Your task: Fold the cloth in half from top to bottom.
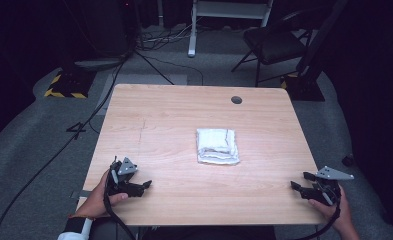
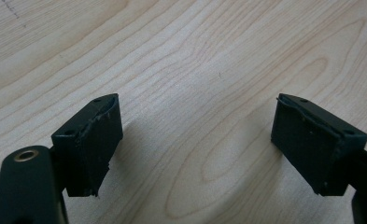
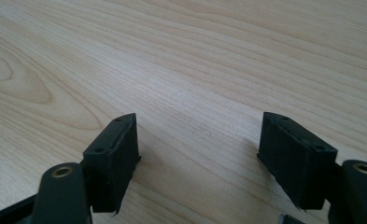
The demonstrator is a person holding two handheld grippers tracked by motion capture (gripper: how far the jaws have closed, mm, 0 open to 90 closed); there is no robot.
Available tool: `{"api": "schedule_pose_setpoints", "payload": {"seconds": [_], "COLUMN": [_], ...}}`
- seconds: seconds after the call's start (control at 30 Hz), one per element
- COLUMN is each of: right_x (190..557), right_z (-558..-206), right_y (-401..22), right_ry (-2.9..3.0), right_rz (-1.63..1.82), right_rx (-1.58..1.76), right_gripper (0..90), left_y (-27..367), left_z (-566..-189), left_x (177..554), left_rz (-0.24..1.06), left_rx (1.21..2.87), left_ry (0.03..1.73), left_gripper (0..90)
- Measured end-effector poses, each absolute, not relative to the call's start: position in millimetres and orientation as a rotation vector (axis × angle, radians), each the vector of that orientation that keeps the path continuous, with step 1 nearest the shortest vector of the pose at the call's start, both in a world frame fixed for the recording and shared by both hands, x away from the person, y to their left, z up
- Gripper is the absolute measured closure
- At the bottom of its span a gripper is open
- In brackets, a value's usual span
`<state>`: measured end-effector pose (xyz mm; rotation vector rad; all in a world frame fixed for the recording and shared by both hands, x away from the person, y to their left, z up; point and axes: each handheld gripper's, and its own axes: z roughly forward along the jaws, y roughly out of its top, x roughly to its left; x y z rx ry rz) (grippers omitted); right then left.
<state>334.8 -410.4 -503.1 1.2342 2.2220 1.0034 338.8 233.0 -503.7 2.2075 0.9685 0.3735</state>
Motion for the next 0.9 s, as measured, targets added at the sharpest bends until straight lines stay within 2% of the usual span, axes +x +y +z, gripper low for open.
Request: {"api": "schedule_pose_setpoints", "payload": {"seconds": [0.9], "right_x": [335.3], "right_z": [-503.0], "right_y": [-411.2], "right_ry": [2.219], "right_rz": [1.0], "right_rx": [1.241], "right_gripper": [29.0], "left_y": [231.4], "left_z": [-503.8], "left_x": [340.9], "left_rz": [0.369], "left_rx": [2.212], "left_ry": [0.976], "left_gripper": [14.3]}}
